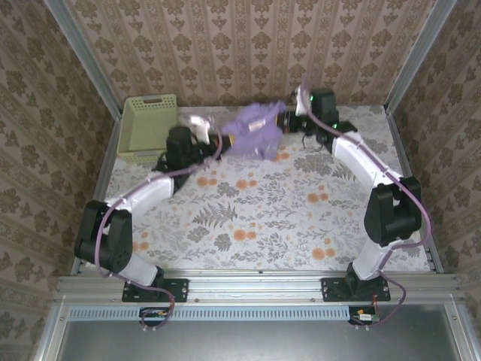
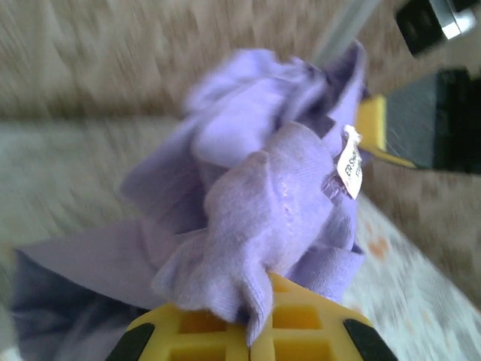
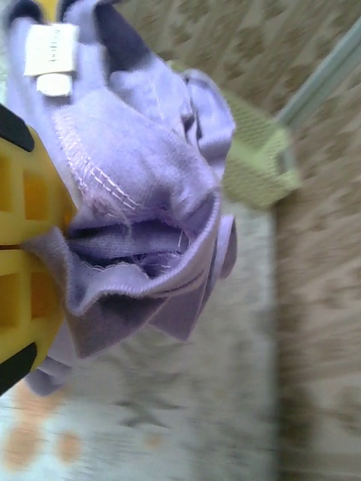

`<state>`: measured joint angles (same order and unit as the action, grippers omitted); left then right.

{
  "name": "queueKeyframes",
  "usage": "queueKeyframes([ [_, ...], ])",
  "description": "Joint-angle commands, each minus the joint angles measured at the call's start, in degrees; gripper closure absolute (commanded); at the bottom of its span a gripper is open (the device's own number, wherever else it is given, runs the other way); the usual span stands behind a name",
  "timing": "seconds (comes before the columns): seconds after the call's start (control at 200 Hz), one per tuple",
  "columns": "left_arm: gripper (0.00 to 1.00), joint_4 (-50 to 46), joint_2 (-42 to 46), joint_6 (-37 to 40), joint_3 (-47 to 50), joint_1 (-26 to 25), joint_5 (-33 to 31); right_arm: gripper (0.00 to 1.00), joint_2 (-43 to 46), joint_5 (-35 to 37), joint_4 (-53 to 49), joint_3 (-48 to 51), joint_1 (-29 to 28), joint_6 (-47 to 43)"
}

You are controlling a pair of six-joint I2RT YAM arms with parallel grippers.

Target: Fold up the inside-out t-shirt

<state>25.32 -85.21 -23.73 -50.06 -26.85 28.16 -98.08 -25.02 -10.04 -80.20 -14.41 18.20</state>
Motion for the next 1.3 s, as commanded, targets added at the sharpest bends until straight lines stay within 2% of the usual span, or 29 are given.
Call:
queueKeyframes([
  [0.0,1.0,7.8,6.2,1.0,12.9,-6.7,-2.0,1.0,8.4,-0.7,7.9,15.5,-2.2,1.8],
  [0.14,1.0,10.6,12.7,-5.4,25.8,-14.6,-6.5,1.0,16.6,-5.0,13.0,32.7,-3.8,8.1],
  [0.22,1.0,9.4,16.2,-7.8,28.8,-17.4,-9.3,1.0,19.9,-6.3,13.2,37.2,-4.9,10.3],
  [0.3,1.0,5.0,20.2,-7.9,29.3,-18.3,-14.0,1.0,20.7,-5.1,11.3,37.5,-6.1,10.2],
  [0.42,1.0,0.2,24.3,-6.5,28.1,-17.4,-22.3,1.0,18.7,-4.0,10.9,33.7,-6.3,9.4],
  [0.47,1.0,-2.3,24.1,-6.2,26.3,-16.1,-24.3,1.0,15.1,-3.1,10.2,31.0,-6.3,8.8],
  [0.645,1.0,-2.4,16.6,-6.5,21.5,-9.5,-24.0,1.0,5.2,-0.2,5.6,19.7,-6.3,6.0],
  [0.865,1.0,-2.8,5.9,-8.2,17.0,-4.6,-24.2,0.98,-7.2,1.7,0.9,8.8,-6.4,5.3],
  [0.95,1.0,-2.7,2.0,-8.2,15.2,-3.4,-22.0,0.95,-10.6,3.7,-1.4,6.1,-6.3,5.0],
  [1.085,0.99,-3.1,-2.0,-9.7,13.7,-1.6,-22.1,0.86,-15.3,3.1,-2.6,1.8,-6.3,4.4],
  [1.155,0.9,-3.4,-4.2,-10.7,12.6,-0.2,-20.1,0.8,-17.2,3.9,-4.0,-0.3,-6.3,4.0],
  [1.25,0.69,-8.6,-5.4,-11.3,9.8,0.4,-19.3,0.61,-16.9,6.8,-6.4,-1.4,-6.1,3.4],
  [1.295,0.61,-12.4,-4.9,-11.7,8.6,2.7,-19.3,0.53,-15.4,7.9,-7.4,-1.0,-5.8,2.7],
])
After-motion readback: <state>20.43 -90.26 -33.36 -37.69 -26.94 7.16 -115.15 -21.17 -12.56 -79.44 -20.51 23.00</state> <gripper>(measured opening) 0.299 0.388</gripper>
